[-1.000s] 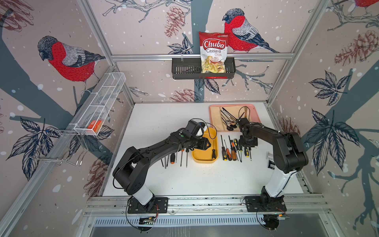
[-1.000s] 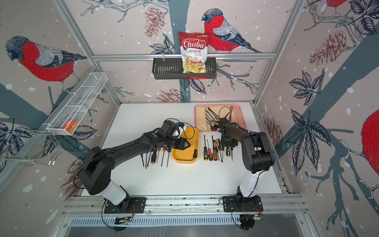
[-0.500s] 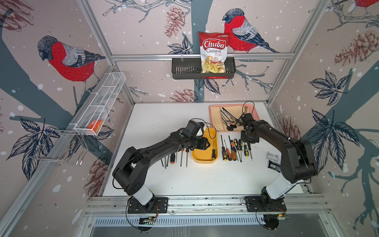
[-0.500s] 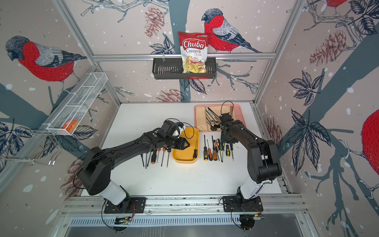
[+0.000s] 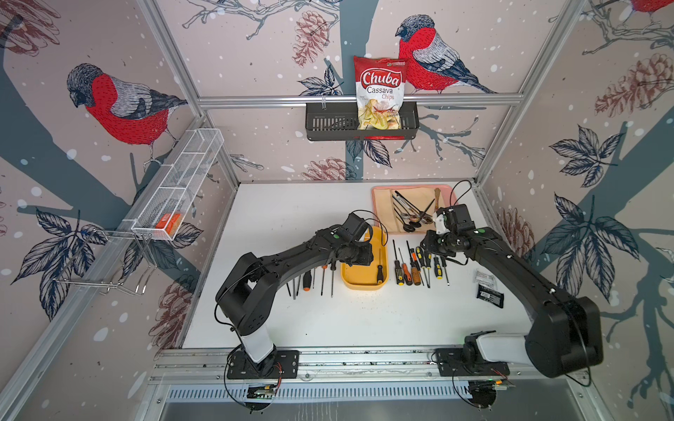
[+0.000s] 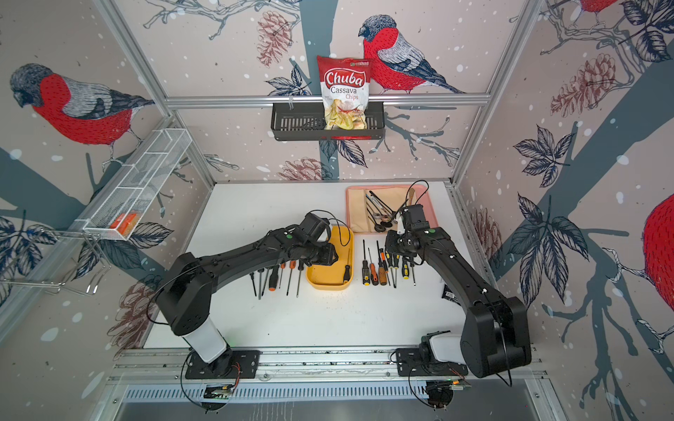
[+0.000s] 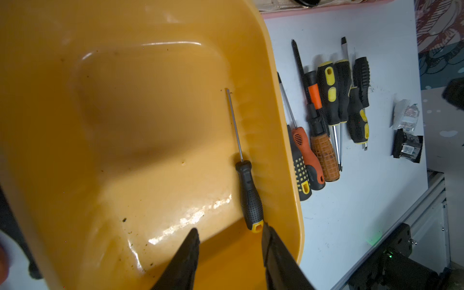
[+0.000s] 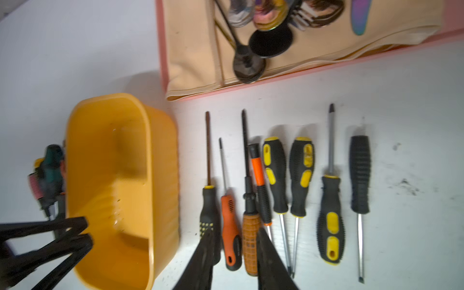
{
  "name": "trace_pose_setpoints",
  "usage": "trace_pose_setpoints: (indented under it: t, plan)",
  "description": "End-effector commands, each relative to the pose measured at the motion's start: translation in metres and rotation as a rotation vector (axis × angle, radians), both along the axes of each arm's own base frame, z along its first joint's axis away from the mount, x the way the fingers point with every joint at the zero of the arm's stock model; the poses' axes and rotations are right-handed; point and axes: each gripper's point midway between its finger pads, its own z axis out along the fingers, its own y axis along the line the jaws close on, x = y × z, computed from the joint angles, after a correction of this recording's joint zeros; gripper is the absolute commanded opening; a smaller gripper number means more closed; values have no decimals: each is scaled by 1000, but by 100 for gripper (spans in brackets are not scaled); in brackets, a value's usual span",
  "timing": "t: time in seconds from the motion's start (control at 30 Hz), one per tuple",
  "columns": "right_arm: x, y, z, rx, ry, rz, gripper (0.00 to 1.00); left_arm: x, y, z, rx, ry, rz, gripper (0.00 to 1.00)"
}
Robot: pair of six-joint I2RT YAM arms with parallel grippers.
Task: Take out the screwdriver from the storage box
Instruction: Pick up the screwdriver from the storage box.
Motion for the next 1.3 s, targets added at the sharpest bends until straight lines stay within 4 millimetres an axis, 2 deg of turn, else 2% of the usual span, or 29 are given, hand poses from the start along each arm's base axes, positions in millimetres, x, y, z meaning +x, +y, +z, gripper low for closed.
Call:
trace_pose_setpoints:
  t: [0.0,0.13,0.4,0.5,0.63,0.93,1.13,1.27]
  plan:
    - [-9,27,21,169,-30,90,31,-4,5,-8,67,30,41,44]
    - [-28,37,27,244,17,122,32,-8,-2,-14,87,51,48,44]
    - [-65,48,16,262,118,184,33,-18,-20,-34,134,94,42,46]
    - [-73,51,15,258,132,202,33,-19,-23,-41,145,104,45,47]
    - [-77,52,18,258,131,208,34,-20,-28,-48,151,110,48,48]
    - [-82,46,2,229,159,188,34,-20,-31,-66,167,124,48,50]
    - [-82,46,0,224,159,179,34,-21,-25,-79,213,131,54,50]
    - [-82,46,-3,224,165,171,33,-23,-17,-87,252,133,57,46]
